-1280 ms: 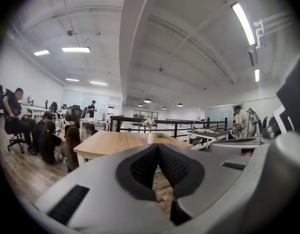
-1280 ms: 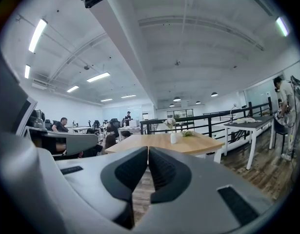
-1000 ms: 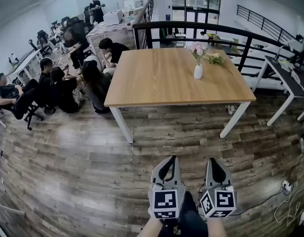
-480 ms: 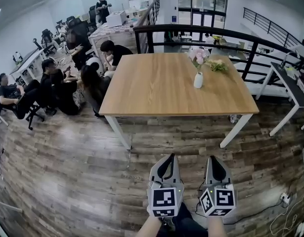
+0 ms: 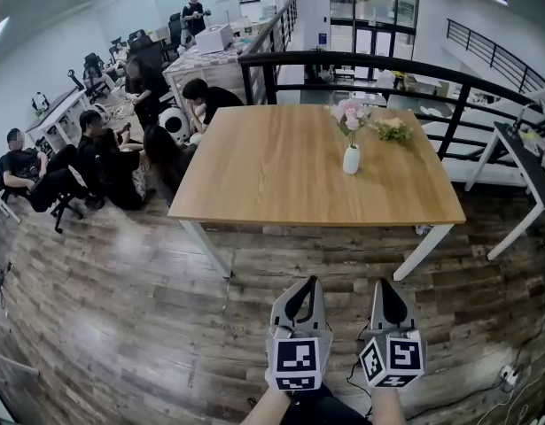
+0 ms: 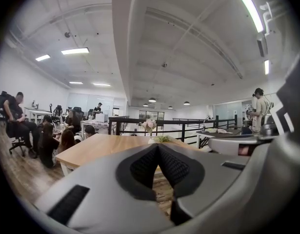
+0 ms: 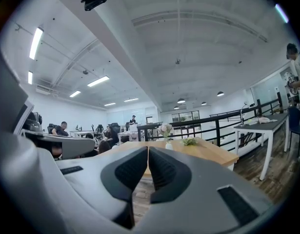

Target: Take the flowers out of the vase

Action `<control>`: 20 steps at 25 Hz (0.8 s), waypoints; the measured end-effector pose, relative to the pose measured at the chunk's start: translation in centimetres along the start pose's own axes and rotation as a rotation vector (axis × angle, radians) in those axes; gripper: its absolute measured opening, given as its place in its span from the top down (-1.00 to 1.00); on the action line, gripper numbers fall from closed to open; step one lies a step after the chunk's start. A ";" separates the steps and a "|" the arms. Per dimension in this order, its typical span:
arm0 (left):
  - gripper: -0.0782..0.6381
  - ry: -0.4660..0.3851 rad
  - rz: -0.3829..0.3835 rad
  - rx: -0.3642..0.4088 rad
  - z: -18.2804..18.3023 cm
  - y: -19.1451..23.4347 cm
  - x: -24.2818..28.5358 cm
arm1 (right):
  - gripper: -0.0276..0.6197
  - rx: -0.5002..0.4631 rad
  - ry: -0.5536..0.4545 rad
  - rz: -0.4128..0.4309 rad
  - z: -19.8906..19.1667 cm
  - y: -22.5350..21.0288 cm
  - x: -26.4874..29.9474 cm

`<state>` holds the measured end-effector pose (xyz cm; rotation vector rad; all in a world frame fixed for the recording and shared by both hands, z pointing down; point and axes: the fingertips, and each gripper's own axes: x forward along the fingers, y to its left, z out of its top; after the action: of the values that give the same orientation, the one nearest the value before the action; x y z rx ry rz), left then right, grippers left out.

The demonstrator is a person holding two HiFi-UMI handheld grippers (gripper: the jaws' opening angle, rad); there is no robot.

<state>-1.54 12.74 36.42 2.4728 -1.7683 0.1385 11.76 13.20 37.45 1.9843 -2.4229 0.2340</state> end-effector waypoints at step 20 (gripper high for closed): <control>0.69 0.041 -0.014 0.001 -0.9 1.7 9.4 | 0.86 0.024 0.041 -0.016 -1.4 -3.2 8.5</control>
<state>-0.11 3.55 38.53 2.4638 -1.7350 0.1877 13.02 4.50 39.97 1.9869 -2.3903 0.3011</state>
